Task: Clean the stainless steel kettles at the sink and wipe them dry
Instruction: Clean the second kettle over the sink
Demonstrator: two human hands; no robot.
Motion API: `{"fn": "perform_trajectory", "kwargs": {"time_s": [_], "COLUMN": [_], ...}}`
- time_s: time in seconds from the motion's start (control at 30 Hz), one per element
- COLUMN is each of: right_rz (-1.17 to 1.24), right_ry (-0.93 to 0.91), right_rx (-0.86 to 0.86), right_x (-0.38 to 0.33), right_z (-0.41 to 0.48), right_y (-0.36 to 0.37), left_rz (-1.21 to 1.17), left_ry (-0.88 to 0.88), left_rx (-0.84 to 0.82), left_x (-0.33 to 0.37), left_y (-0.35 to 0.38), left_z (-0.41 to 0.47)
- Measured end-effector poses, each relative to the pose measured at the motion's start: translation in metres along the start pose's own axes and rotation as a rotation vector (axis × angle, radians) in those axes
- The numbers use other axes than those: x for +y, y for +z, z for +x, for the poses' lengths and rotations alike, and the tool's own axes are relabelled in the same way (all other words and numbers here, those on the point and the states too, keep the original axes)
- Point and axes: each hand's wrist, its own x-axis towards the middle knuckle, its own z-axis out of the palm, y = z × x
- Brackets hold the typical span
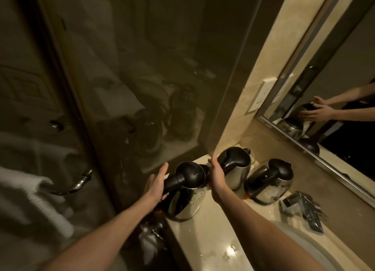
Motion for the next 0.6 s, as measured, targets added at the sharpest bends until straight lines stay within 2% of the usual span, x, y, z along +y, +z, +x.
{"fn": "perform_trajectory", "kwargs": {"time_s": [0.23,0.47,0.53,0.6], "right_rz": [0.031,-0.02,-0.03,-0.069], "right_ry": [-0.045,-0.005,-0.007,-0.02], "right_rx": [0.034,0.002,-0.014,0.01], "right_x": [-0.006,-0.007,-0.006,-0.007], "right_z": [0.016,0.013,0.009,0.004], "right_y": [0.011,0.01,0.008,0.002], "left_rz": [0.063,0.201,0.285,0.39], "left_ry": [0.018,0.031,0.042,0.153], "left_rx": [-0.011,-0.001,0.046,0.174], "left_x": [0.007,0.009,0.011,0.013], "left_y": [-0.007,-0.009,-0.009,-0.006], "left_z": [0.011,0.016,0.014,0.014]}}
